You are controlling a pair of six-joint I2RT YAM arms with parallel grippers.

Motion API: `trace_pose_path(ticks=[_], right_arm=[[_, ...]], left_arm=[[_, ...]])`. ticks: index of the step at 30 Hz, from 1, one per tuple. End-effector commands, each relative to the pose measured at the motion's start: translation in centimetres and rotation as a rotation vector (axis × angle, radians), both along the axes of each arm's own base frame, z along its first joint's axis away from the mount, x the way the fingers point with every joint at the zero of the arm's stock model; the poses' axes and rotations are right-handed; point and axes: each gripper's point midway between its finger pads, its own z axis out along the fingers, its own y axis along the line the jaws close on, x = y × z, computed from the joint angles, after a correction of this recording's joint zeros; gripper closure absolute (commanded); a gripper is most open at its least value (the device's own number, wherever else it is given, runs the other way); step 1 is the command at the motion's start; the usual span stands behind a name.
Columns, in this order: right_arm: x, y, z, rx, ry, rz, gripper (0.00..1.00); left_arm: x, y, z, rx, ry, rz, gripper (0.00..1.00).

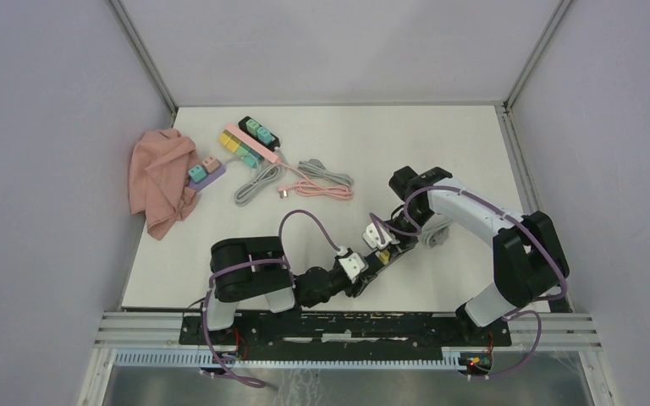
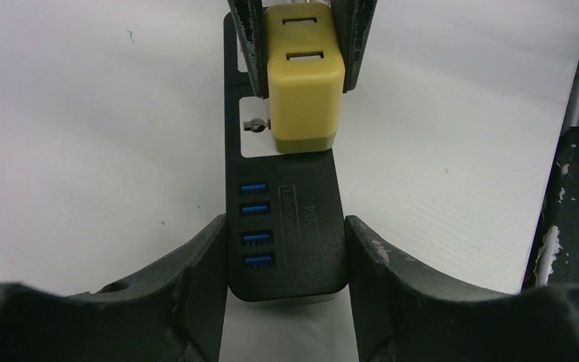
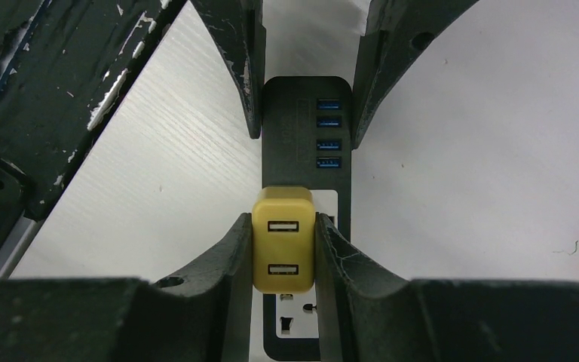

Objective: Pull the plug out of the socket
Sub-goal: Remove the plug from the socket.

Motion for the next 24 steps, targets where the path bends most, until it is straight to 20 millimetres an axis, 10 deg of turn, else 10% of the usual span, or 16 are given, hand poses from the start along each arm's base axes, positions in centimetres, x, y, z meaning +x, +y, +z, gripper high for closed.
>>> trace_pose_path(ticks=[1, 12, 24], right_arm=[[-0.8, 0.6, 1.3, 0.066, 0.038, 0.013, 1.0], [-2.3, 4.7, 3.1, 0.193, 0.073, 0.003, 1.0], [-0.4, 2.0, 3.5, 0.176, 0.035, -0.05, 1.0]], left_arm=[[0.1, 0.8, -0.1, -0.01, 0.03, 0.019, 0.97], [-0.1, 0.2, -0.6, 0.01, 0.045, 0.001, 0.97], [-0.1, 0.5, -0.8, 0.014, 0.05, 0.006, 0.97]])
